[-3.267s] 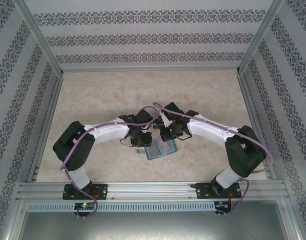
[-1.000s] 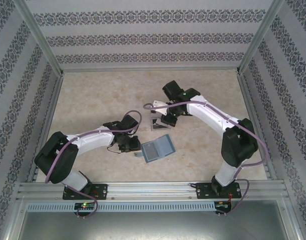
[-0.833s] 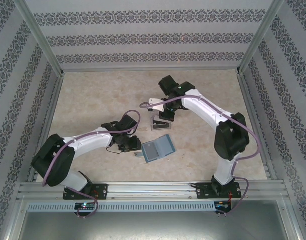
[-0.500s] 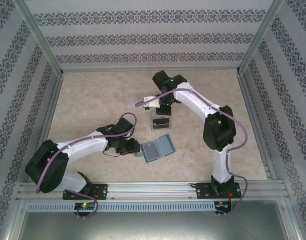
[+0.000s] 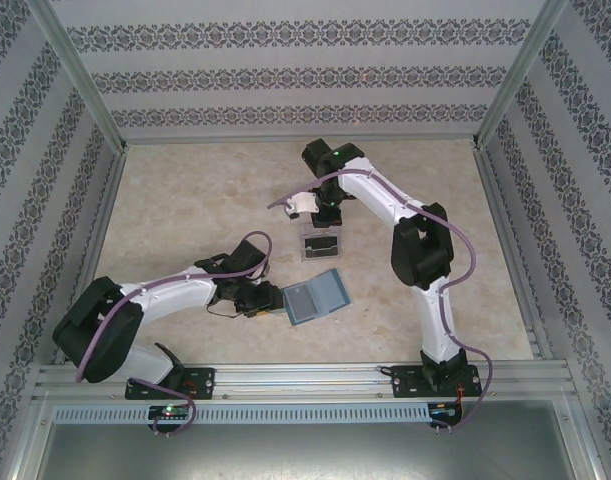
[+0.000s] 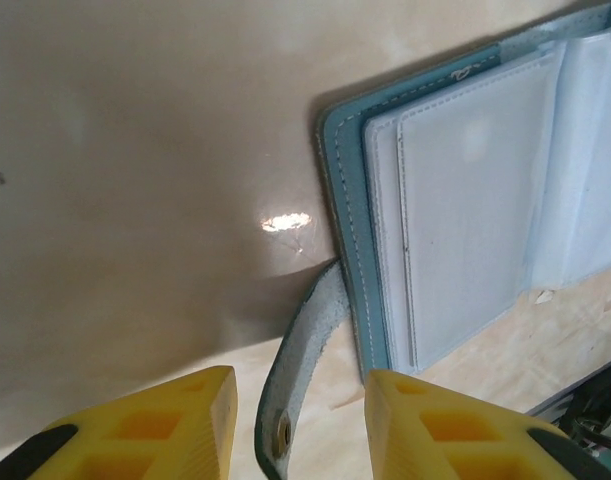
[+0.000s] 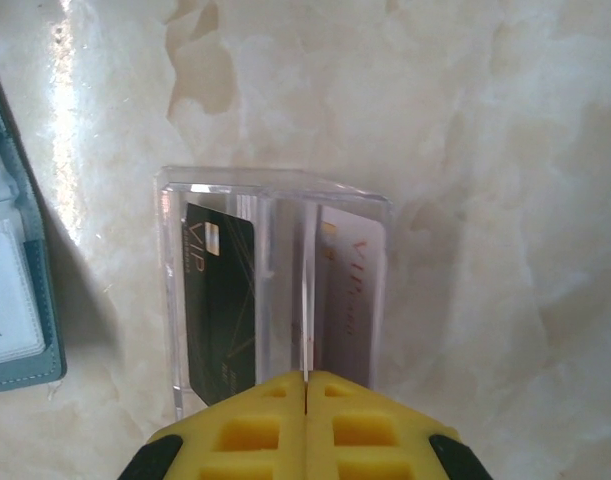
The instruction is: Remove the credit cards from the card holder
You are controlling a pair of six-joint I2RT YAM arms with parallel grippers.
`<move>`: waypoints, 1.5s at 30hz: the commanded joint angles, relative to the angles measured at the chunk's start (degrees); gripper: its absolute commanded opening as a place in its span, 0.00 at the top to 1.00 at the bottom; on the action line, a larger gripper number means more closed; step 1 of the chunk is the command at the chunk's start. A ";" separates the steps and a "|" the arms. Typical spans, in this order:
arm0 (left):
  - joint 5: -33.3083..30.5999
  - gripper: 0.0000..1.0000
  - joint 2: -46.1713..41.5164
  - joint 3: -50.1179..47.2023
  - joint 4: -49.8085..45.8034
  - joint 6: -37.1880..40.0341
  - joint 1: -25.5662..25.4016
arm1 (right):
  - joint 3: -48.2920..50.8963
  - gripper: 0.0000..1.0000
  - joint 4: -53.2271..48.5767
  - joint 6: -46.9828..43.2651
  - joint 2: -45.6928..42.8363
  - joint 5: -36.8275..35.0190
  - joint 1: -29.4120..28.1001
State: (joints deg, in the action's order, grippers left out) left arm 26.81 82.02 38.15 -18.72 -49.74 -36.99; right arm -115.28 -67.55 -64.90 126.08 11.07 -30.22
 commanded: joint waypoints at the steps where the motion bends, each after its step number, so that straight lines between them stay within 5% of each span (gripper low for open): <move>1: 1.08 0.63 1.73 -0.02 1.93 -0.98 0.65 | -1.68 1.00 -3.57 -0.61 1.29 2.59 0.33; 11: -0.66 0.81 3.37 1.96 -0.37 0.27 0.69 | -1.65 0.79 1.86 5.28 -0.37 0.77 1.55; 23: -4.24 1.00 5.31 5.60 -4.25 4.26 1.02 | 12.32 0.78 14.39 14.37 -12.61 -1.34 1.65; 32: -5.10 0.99 5.83 8.13 -8.56 8.91 3.83 | 30.04 0.76 26.35 34.52 -26.55 0.80 -0.22; 45: -5.32 0.72 1.31 10.85 -12.84 11.39 4.77 | 51.40 0.93 38.55 79.96 -41.20 -1.56 -6.78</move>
State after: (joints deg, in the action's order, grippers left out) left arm 22.28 85.03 46.94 -28.12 -40.21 -32.88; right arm -65.89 -32.27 -1.17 87.26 9.45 -36.80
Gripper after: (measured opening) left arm 0.276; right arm 0.083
